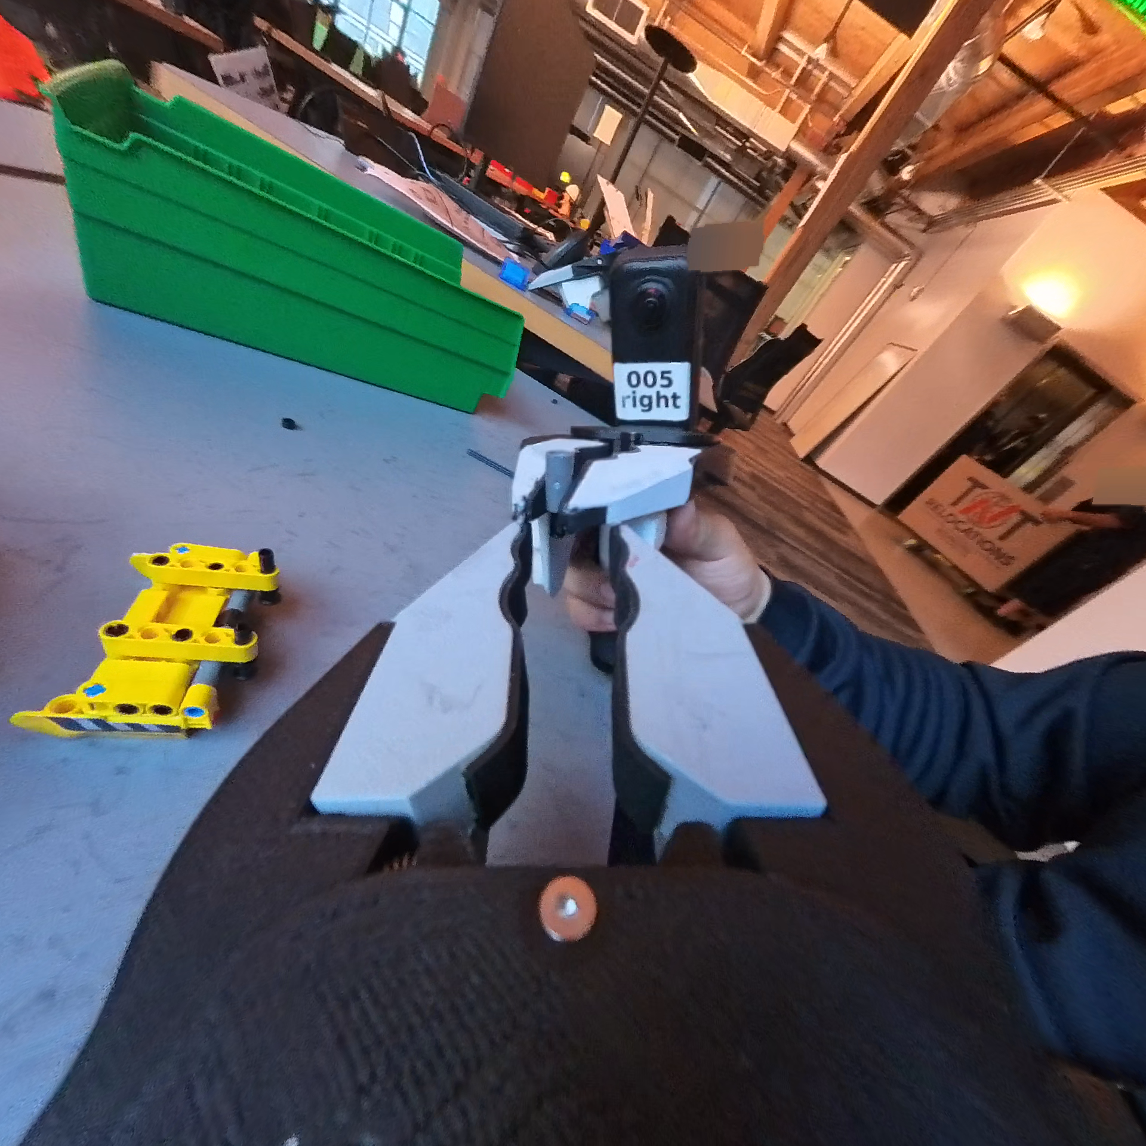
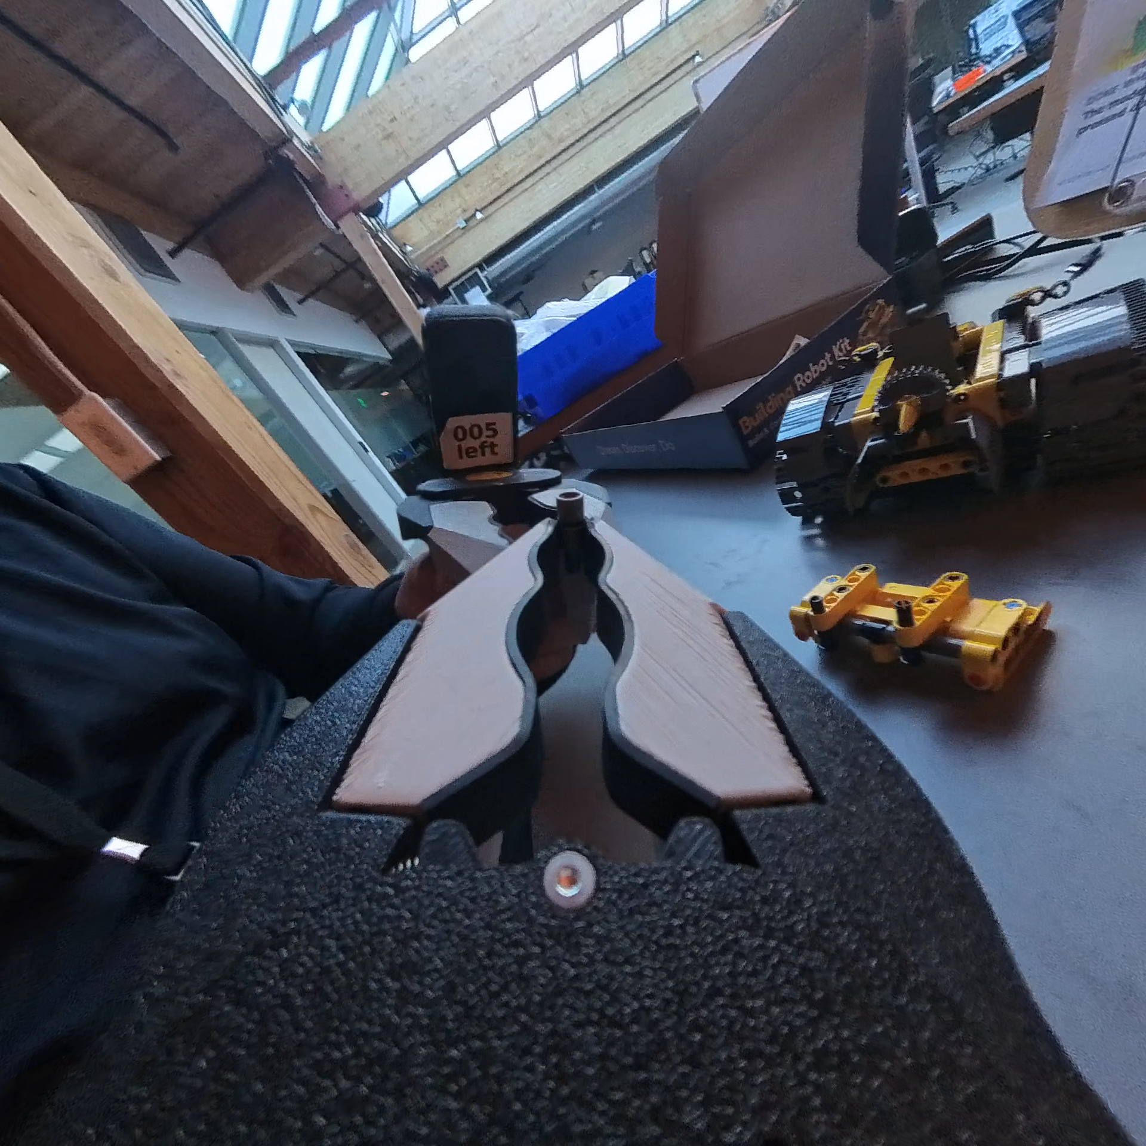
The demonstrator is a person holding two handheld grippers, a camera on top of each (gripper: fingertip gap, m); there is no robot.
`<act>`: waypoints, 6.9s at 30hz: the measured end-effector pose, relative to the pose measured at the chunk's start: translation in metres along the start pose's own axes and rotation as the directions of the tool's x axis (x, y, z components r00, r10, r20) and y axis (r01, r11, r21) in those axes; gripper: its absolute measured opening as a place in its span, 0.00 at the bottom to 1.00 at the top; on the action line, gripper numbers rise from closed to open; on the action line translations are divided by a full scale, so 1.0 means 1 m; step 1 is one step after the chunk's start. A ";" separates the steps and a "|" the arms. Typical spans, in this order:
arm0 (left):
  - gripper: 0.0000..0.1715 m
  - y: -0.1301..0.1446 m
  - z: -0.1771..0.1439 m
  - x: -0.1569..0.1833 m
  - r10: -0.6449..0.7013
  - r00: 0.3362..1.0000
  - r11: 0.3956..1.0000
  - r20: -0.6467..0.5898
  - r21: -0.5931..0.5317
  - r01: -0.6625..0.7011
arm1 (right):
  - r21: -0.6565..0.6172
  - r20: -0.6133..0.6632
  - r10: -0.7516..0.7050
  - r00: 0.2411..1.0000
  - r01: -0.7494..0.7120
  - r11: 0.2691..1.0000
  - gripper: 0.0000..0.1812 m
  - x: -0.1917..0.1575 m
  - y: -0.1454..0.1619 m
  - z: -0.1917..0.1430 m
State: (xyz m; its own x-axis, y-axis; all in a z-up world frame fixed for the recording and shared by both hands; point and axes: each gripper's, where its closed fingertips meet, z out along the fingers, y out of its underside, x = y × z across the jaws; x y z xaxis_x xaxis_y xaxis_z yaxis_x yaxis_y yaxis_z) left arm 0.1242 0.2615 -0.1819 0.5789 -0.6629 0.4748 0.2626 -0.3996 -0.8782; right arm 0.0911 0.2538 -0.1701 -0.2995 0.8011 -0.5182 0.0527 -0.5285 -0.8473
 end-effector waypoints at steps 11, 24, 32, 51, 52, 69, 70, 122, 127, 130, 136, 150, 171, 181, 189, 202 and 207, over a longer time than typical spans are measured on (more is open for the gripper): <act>0.01 0.004 -0.004 -0.009 0.122 0.991 0.992 0.063 -0.025 -0.121 | -0.078 -0.122 -0.103 0.987 0.094 0.993 0.03 0.005 0.005 0.003; 0.00 0.010 -0.006 -0.016 0.266 0.956 0.963 0.120 -0.075 -0.259 | -0.046 -0.126 -0.037 0.991 0.031 0.998 0.03 0.009 0.005 0.003; 0.00 0.012 -0.006 -0.020 0.266 0.956 0.963 0.121 -0.073 -0.259 | -0.070 -0.175 -0.099 0.980 0.088 0.994 0.02 0.012 0.007 0.002; 0.00 0.018 -0.005 -0.024 0.254 0.958 0.965 0.130 -0.097 -0.243 | 0.085 -0.133 -0.063 0.989 0.075 0.994 0.00 0.004 -0.024 -0.018; 0.00 0.018 -0.005 -0.024 0.248 0.960 0.967 0.131 -0.095 -0.237 | 0.085 -0.144 -0.063 0.988 0.076 0.993 0.00 0.007 -0.025 -0.021; 0.00 0.016 -0.007 -0.023 0.233 0.965 0.971 0.116 -0.074 -0.226 | -0.079 -0.490 -0.531 0.692 0.571 0.817 0.36 0.000 -0.055 -0.033; 0.01 0.016 -0.007 -0.023 0.234 0.965 0.971 0.115 -0.075 -0.227 | -0.064 -0.495 -0.544 0.677 0.596 0.800 0.38 -0.004 -0.058 -0.033; 0.07 0.009 -0.005 -0.002 0.287 0.956 0.958 0.060 -0.029 -0.286 | -0.126 -0.188 -0.185 0.965 0.163 0.978 0.03 -0.001 0.007 -0.008; 0.03 0.008 -0.006 -0.005 0.309 0.947 0.951 0.084 -0.034 -0.307 | -0.097 -0.154 -0.123 0.980 0.109 0.989 0.03 -0.002 0.009 -0.005; 0.02 0.010 -0.007 -0.008 0.297 0.951 0.955 0.091 -0.050 -0.294 | -0.100 -0.151 -0.121 0.981 0.107 0.989 0.03 -0.001 0.010 -0.004; 0.01 0.014 -0.008 -0.013 0.223 0.970 0.975 0.094 -0.043 -0.220 | -0.128 -0.228 -0.224 0.948 0.199 0.972 0.02 0.005 0.012 -0.002; 0.01 0.028 -0.002 0.002 0.212 0.976 0.974 0.053 -0.092 -0.206 | 0.481 -0.254 0.007 0.967 0.120 0.868 0.02 -0.017 -0.085 -0.057; 0.01 0.021 -0.014 -0.019 0.446 0.886 0.893 0.128 -0.139 -0.429 | -0.159 -0.557 -0.263 0.788 0.209 0.965 0.02 0.048 -0.053 -0.103; 0.01 0.027 -0.013 -0.018 0.505 0.858 0.856 0.090 -0.177 -0.485 | -0.136 -0.921 -0.153 0.358 0.071 0.988 0.17 0.163 -0.165 -0.269; 0.01 0.023 -0.016 -0.013 0.497 0.865 0.864 0.072 -0.136 -0.485 | -0.094 -0.887 -0.111 0.447 0.060 0.994 0.18 0.149 -0.153 -0.246; 0.01 0.022 -0.015 -0.015 0.624 0.763 0.781 0.166 -0.153 -0.605 | -0.266 -0.265 -0.018 0.964 -0.056 0.962 0.09 -0.008 0.024 -0.012; 0.01 0.026 -0.013 -0.015 0.668 0.724 0.744 0.171 -0.184 -0.642 | -0.233 -0.296 -0.003 0.955 -0.069 0.970 0.04 0.002 0.029 -0.007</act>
State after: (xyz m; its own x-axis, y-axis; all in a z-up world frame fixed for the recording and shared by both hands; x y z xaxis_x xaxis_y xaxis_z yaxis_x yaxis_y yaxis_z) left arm 0.1123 0.2527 -0.2107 0.7266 -0.6390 -0.2524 -0.3185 0.0122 -0.9478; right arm 0.0990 0.2421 -0.1968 -0.0039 0.8499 -0.5270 0.2938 -0.5028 -0.8130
